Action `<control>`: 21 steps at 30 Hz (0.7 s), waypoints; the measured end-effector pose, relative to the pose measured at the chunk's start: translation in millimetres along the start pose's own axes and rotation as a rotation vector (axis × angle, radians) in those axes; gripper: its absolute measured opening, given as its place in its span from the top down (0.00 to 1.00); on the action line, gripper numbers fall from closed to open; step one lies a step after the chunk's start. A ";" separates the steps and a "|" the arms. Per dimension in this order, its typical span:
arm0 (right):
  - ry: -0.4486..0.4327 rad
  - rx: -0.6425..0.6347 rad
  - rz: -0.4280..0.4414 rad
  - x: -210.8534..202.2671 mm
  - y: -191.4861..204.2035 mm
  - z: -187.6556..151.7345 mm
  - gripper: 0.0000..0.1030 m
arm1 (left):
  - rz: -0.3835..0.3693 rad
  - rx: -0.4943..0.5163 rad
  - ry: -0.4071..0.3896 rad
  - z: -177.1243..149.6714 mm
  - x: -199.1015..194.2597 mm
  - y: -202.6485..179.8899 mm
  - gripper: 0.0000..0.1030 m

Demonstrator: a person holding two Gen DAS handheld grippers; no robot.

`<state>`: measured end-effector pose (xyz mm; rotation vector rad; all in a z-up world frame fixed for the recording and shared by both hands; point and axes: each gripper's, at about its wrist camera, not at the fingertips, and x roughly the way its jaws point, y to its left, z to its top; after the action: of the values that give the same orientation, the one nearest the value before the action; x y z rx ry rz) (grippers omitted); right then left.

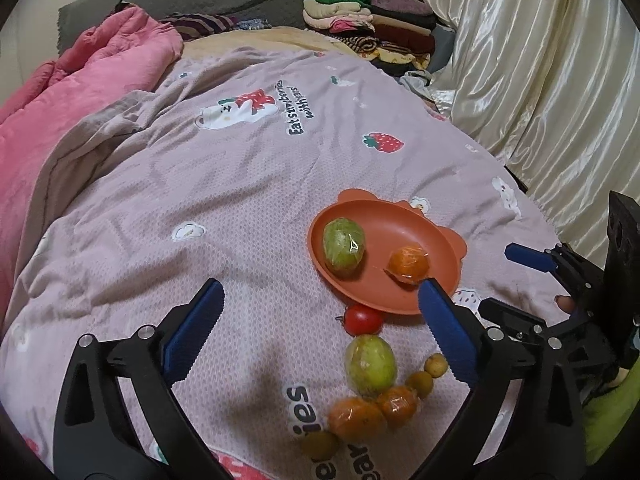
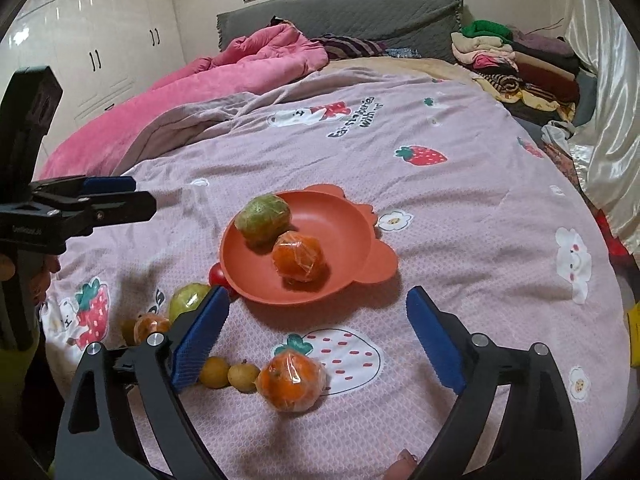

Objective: Organize fruits
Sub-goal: 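Withdraw both open tools from the plate toward the fruit row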

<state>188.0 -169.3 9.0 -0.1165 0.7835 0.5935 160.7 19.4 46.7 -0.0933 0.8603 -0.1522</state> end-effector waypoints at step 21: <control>-0.022 -0.012 -0.009 -28.5 10.2 -10.5 0.09 | 0.031 0.003 -0.008 -35.8 -25.1 -1.8 0.10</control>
<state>160.0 -177.1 22.4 -0.1246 0.7572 0.5900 117.2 21.2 42.5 -0.0772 0.8535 -0.1242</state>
